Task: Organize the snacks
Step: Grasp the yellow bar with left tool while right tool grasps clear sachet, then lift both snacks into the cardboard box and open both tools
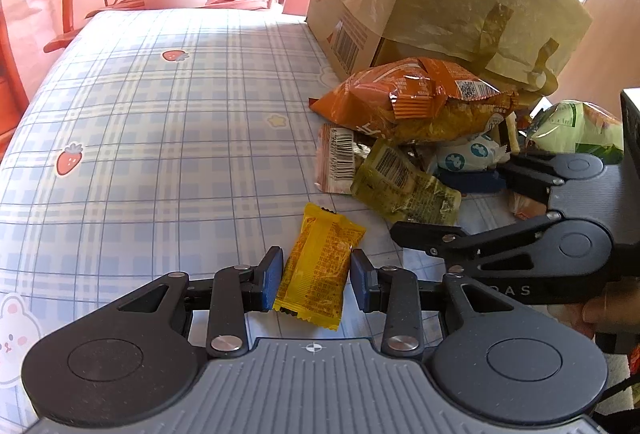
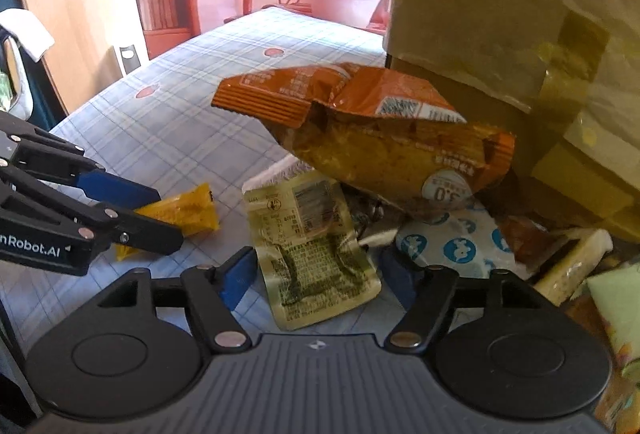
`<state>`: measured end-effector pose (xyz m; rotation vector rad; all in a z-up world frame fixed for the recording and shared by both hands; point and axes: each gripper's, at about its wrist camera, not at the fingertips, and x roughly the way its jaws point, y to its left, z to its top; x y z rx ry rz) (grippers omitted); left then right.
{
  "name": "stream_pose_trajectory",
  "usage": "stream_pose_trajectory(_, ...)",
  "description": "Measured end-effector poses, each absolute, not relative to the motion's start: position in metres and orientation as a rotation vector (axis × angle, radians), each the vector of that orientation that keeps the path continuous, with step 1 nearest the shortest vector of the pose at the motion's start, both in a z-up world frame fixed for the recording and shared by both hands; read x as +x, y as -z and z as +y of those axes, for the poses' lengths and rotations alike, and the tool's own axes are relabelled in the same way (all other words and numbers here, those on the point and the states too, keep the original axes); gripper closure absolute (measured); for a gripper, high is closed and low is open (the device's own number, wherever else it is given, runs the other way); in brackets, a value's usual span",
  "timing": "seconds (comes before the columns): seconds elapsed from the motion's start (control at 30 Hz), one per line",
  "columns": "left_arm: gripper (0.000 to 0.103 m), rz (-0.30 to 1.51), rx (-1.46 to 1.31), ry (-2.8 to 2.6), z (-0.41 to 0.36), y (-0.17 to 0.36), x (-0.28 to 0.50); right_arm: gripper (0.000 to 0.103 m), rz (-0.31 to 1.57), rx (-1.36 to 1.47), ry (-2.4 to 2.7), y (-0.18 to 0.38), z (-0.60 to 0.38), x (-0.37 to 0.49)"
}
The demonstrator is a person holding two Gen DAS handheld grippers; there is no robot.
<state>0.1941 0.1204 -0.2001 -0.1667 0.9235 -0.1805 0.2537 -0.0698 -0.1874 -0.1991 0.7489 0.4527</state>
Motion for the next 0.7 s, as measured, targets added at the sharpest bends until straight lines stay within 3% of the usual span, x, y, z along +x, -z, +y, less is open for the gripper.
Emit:
stream_pose_trajectory(0.23, 0.065, 0.92, -0.182, 0.175, 0.121, 0.199, 0.194, 0.047, 0.747, -0.127, -0.456, 0.184, -0.081, 0.233)
stream_pose_trajectory(0.7, 0.065, 0.919, -0.159, 0.185, 0.115, 0.19, 0.185, 0.048, 0.689, 0.023, -0.43, 0.168, -0.111, 0.196)
